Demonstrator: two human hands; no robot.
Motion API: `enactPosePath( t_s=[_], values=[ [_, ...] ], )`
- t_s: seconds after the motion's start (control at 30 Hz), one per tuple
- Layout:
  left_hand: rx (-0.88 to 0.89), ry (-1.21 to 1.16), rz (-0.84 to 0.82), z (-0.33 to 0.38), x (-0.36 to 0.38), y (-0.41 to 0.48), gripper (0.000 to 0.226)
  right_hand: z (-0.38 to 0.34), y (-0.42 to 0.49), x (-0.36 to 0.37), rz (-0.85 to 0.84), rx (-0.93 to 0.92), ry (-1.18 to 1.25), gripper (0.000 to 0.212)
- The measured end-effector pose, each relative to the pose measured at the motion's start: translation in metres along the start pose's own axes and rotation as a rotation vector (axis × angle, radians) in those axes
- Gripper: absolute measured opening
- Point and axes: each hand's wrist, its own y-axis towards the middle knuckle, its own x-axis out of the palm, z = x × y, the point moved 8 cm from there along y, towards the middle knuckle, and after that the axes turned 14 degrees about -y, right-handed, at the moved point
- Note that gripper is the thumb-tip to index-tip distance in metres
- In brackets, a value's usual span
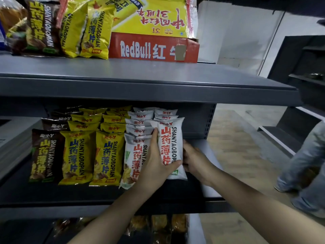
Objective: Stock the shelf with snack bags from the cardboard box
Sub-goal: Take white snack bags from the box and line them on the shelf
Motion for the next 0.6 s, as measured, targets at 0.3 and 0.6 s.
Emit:
enactPosePath(
  t_s=[0.3,0.6],
  values=[
    [0.02,0.492,0.112,-0.026,0.018,0.013,0.106,0.003,0.017,-0.01,0.185,-0.07,-0.368,0.027],
    [0.025,0.69,0.197,-0.052,0.019,0.024,0.108,0.011,0.044,-0.003,0.35,-0.102,-0.657,0.01]
  ],
)
